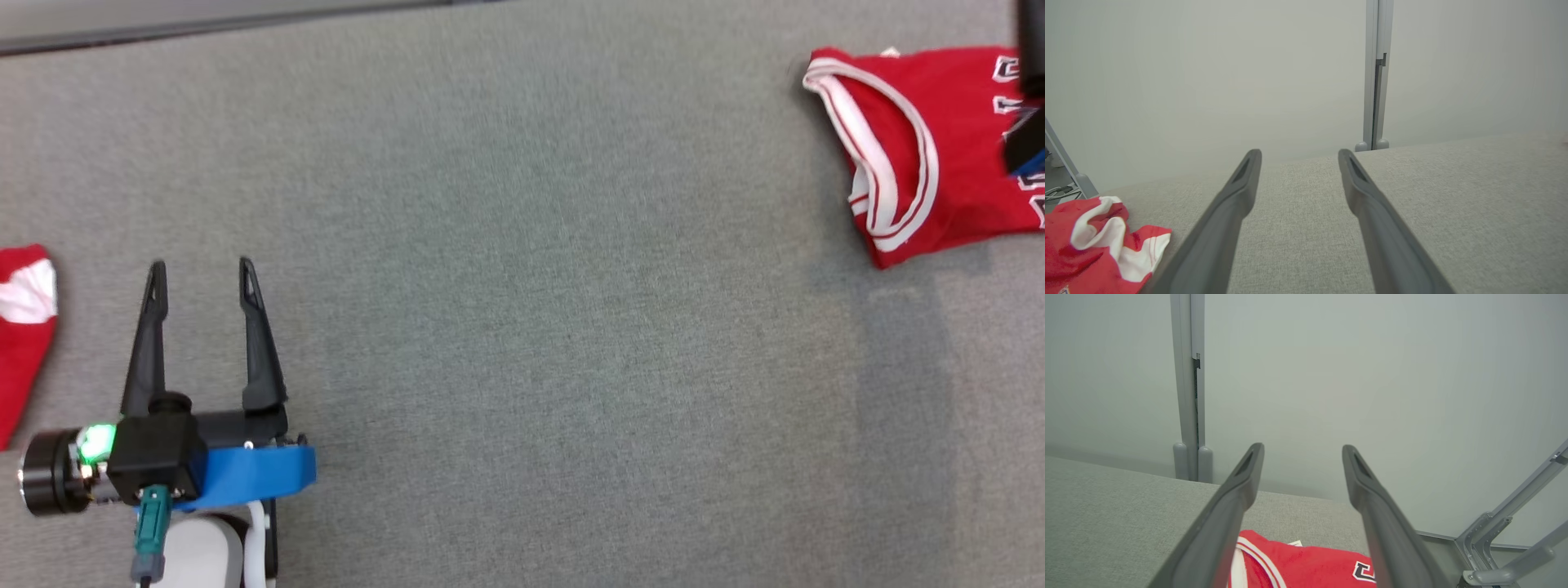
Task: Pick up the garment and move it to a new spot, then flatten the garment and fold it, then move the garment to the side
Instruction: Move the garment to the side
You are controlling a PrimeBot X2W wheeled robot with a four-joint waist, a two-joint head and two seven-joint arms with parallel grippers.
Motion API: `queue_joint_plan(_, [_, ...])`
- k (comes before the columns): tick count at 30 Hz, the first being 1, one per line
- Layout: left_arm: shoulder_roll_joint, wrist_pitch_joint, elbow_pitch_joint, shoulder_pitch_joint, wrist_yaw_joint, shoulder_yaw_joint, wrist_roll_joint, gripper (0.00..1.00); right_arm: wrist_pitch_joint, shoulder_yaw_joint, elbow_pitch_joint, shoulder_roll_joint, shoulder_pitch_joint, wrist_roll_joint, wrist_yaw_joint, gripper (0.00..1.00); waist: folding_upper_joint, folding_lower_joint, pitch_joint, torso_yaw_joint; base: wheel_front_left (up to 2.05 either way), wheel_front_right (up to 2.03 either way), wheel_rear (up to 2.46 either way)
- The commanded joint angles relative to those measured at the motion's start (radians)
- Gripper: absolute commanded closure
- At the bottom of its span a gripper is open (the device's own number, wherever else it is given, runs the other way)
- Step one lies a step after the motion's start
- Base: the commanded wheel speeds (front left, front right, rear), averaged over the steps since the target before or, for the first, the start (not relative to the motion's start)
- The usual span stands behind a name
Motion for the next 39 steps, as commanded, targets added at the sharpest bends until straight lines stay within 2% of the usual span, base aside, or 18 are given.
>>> queue_joint_plan(1, [-0.009, -0.002, 0.022, 0.036, 0.0, 0.014, -0.016, 0.0, -0.002, -0.028, -0.08, 0.049, 0.081, -0.02, 0.0, 0.0, 0.0, 0.0002, -0.058, -0.002, 0.0, 0.0, 0.0])
queue_joint_plan(7, [-0.028, -0.002, 0.049, 0.102, -0.007, 0.035, -0.026, 0.0, -0.003, -0.021, -0.201, 0.138, 0.22, -0.051, 0.0, 0.0, 0.0, 0.0002, -0.15, 0.02, 0.0, 0.0, 0.0])
queue_joint_plan(13, [-0.041, -0.002, 0.062, 0.156, -0.018, 0.051, -0.031, 0.0, -0.003, -0.027, -0.294, 0.188, 0.372, -0.05, 0.0, 0.0, 0.0, 0.0002, -0.22, 0.038, 0.0, 0.0, 0.0])
queue_joint_plan(18, [-0.053, -0.002, 0.082, 0.185, -0.032, 0.052, -0.03, 0.0, -0.003, -0.078, -0.364, 0.219, 0.52, -0.058, 0.0, 0.0, 0.0, 0.0002, -0.265, 0.053, 0.0, 0.0, 0.0])
queue_joint_plan(31, [-0.075, -0.002, 0.124, 0.228, -0.051, 0.061, -0.023, 0.0, -0.003, -0.179, -0.556, 0.304, 0.853, -0.113, 0.0, 0.0, 0.0, 0.0002, -0.325, 0.067, 0.0, 0.0, 0.0])
queue_joint_plan(39, [-0.082, -0.002, 0.136, 0.241, -0.061, 0.072, -0.024, 0.0, -0.003, -0.231, -0.629, 0.359, 0.967, -0.161, 0.0, 0.0, 0.0, 0.0002, -0.352, 0.085, 0.0, 0.0, 0.0])
